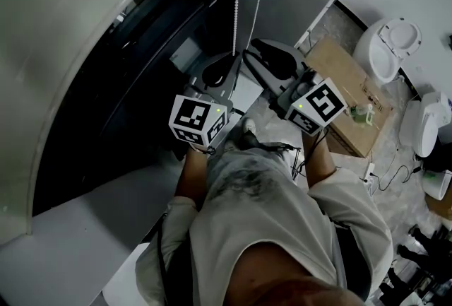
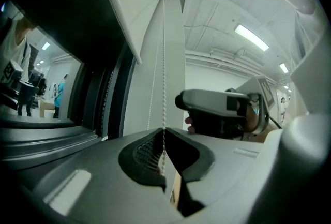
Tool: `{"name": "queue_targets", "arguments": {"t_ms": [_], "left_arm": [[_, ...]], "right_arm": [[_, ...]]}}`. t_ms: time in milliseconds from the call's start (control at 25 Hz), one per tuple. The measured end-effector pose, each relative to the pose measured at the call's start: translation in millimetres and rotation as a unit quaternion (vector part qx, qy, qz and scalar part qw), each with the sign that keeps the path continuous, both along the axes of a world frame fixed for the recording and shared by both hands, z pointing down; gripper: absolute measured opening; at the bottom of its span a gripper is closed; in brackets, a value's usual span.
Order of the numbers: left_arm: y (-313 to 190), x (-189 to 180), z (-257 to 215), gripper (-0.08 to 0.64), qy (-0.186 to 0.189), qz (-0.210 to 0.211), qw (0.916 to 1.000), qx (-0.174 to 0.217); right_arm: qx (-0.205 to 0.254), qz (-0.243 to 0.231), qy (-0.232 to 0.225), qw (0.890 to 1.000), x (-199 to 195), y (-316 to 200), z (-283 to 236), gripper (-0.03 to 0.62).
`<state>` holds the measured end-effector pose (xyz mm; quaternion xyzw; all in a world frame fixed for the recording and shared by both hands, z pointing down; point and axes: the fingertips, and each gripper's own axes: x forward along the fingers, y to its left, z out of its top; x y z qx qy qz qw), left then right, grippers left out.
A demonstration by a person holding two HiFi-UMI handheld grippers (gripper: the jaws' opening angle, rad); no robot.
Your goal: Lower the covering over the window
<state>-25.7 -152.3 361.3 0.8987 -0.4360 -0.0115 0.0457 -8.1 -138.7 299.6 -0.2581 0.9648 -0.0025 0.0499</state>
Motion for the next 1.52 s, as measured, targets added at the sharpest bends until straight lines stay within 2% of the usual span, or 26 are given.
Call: {"name": "queue_targets", "arguments": {"t_ms": [440,520,560,760,1120,1520], "left_arm": [[0.5,4.5,0.6,0.017,-0.002,0.007,1.0000,0.004],[-0.5,4.7,0.5,0.018,-0.002,0.007,1.0000,0.004],[-1.0,4.6,0.8,0.017,-0.003,0.007,1.0000,0.004],[0.3,-1.2,11.4,0.017,-0.008,0.001,1.0000,-0.003],[9.7,-2.3,53.8,0.017,-0.020,0.003,0.9987,-0.047],[20.6,-0.1,92.2,0.017,-0.028,0.006,0.9956,-0.089]], "right_arm": [[0.065,-0.004,-0.009,0.998,-27.4,-22.6,-51.9,0.105],[0.072,0.004,-0.001,0.997,-29.6,-24.5,-53.2,0.038],[0.072,0.004,0.001,0.997,-30.8,-24.2,-52.5,0.025],[0.079,0.016,0.009,0.997,-34.0,-21.2,-40.7,0.018],[0.042,0.019,0.036,0.998,-36.5,-20.7,3.8,0.018],[-0.001,0.019,0.042,0.999,-32.2,-16.1,44.9,0.018]]}}
